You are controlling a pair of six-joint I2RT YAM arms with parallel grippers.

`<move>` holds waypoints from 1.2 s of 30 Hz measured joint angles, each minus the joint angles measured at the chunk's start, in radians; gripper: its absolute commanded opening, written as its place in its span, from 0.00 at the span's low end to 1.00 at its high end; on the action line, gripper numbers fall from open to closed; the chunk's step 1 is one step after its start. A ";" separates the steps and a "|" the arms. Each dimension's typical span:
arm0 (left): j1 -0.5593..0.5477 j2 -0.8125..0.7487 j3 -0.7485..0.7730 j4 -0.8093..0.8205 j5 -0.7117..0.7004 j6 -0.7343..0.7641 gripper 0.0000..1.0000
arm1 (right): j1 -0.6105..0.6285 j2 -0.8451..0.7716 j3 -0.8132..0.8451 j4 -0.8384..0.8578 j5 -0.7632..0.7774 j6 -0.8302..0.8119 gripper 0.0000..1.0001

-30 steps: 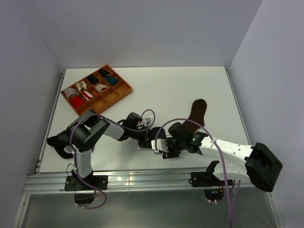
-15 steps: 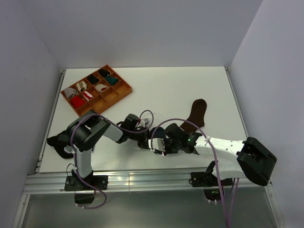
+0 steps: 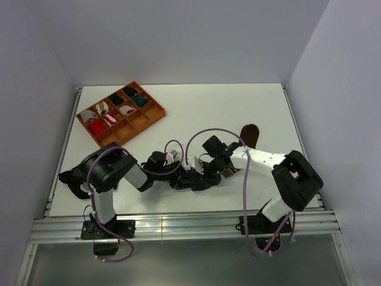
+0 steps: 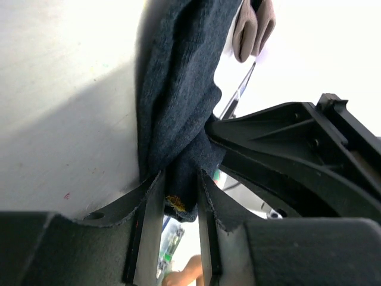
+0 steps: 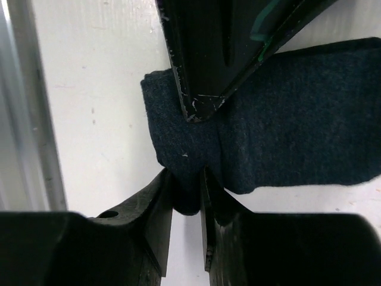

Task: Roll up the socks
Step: Roll the sock at the center of the board.

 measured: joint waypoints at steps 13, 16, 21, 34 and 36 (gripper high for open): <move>-0.080 -0.225 -0.112 -0.045 -0.340 0.058 0.38 | -0.145 0.418 0.383 -0.467 -0.243 -0.108 0.22; -0.111 -0.346 -0.108 -0.149 -0.444 0.137 0.43 | -0.163 0.484 0.435 -0.556 -0.265 -0.122 0.22; -0.165 -0.446 -0.042 -0.296 -0.568 0.322 0.45 | -0.171 0.571 0.509 -0.673 -0.275 -0.135 0.22; -0.200 -0.394 -0.002 -0.277 -0.521 0.678 0.49 | -0.179 0.655 0.590 -0.762 -0.274 -0.110 0.22; -0.200 -0.376 -0.011 -0.236 -0.492 0.687 0.49 | -0.179 0.657 0.592 -0.764 -0.274 -0.105 0.22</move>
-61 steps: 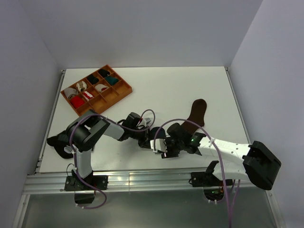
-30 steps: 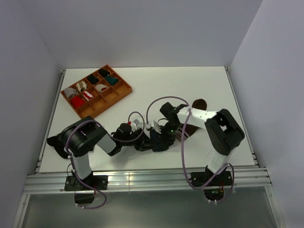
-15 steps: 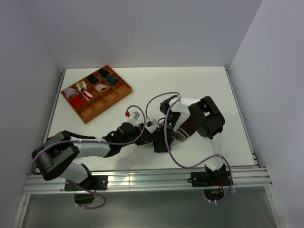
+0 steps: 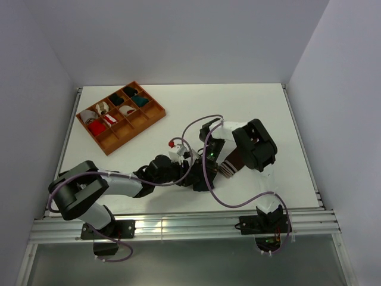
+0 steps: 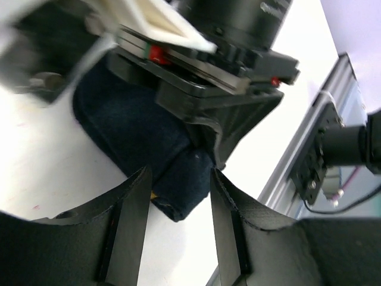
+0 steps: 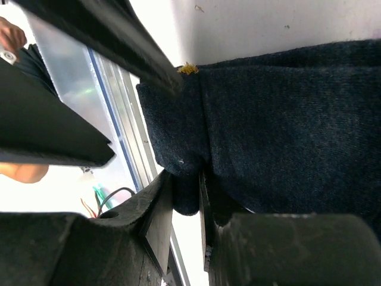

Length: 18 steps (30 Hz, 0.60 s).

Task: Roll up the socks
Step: Roll the sock at the center of the board.

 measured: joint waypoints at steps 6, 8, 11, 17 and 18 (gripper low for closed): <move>0.000 0.106 0.000 0.109 0.083 0.019 0.49 | 0.000 0.001 0.003 0.000 0.003 0.020 0.22; 0.000 0.144 0.000 0.129 0.103 0.019 0.49 | 0.000 0.002 0.003 0.000 0.003 0.023 0.22; 0.000 0.180 0.000 0.166 0.123 0.018 0.49 | 0.000 0.002 0.003 0.001 0.005 0.029 0.22; 0.000 0.198 -0.012 0.222 0.143 0.013 0.43 | -0.005 0.002 0.003 0.003 0.011 0.050 0.22; 0.000 0.201 -0.013 0.225 0.144 0.011 0.34 | -0.006 0.002 0.002 0.004 0.011 0.055 0.22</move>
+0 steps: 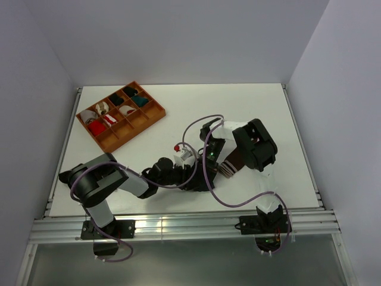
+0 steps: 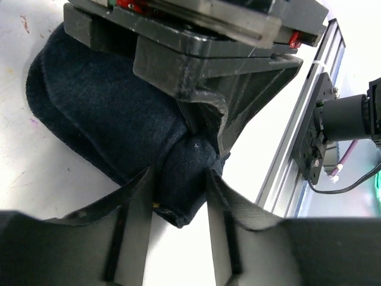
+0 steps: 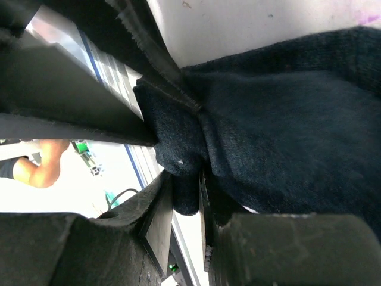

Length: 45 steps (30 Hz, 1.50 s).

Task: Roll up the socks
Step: Roll the sock at the center of the board.

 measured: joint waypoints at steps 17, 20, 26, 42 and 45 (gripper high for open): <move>-0.037 -0.046 0.088 -0.289 -0.160 -0.314 0.00 | -0.017 -0.316 -0.241 0.305 0.141 0.129 0.57; -0.037 -0.055 0.109 -0.365 -0.174 -0.368 0.00 | -0.018 -0.433 -0.278 0.399 0.185 0.137 0.58; -0.036 -0.050 0.165 -0.482 -0.143 -0.423 0.00 | -0.027 -0.638 -0.382 0.540 0.221 0.145 0.59; 0.084 0.044 0.301 -0.684 0.124 -0.427 0.00 | -0.023 -1.005 -0.687 0.627 0.125 -0.019 0.64; 0.099 0.074 0.347 -0.737 0.162 -0.412 0.00 | 0.015 -1.048 -0.726 0.669 0.153 -0.026 0.64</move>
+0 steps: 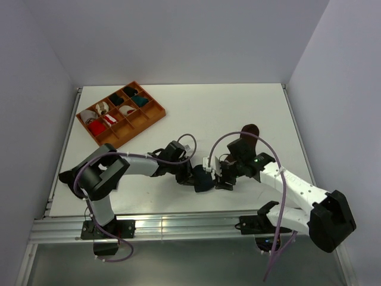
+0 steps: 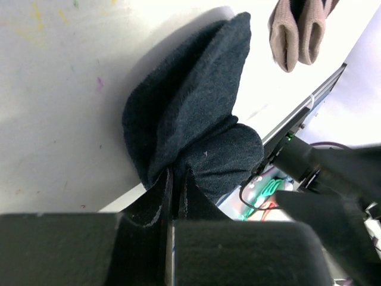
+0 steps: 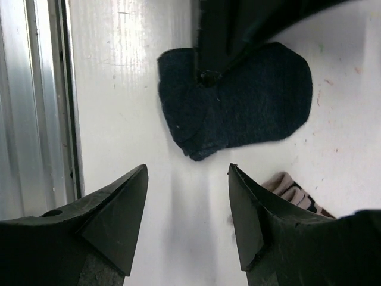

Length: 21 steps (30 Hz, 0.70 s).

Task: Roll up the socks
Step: Roll the sock at the center of the board.

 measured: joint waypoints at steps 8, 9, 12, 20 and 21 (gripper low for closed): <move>0.019 0.062 0.083 -0.082 0.068 0.020 0.00 | 0.203 -0.105 -0.131 0.126 0.138 -0.001 0.64; 0.020 0.068 0.089 -0.082 0.075 0.020 0.00 | 0.223 -0.104 -0.140 0.142 0.157 -0.002 0.64; 0.022 0.078 0.097 -0.082 0.088 0.020 0.00 | 0.255 -0.101 -0.159 0.177 0.208 -0.005 0.64; 0.026 0.085 0.099 -0.080 0.101 0.019 0.00 | 0.334 -0.058 -0.191 0.274 0.327 -0.005 0.64; 0.026 0.085 0.099 -0.080 0.102 0.019 0.00 | 0.339 -0.048 -0.192 0.284 0.338 -0.005 0.63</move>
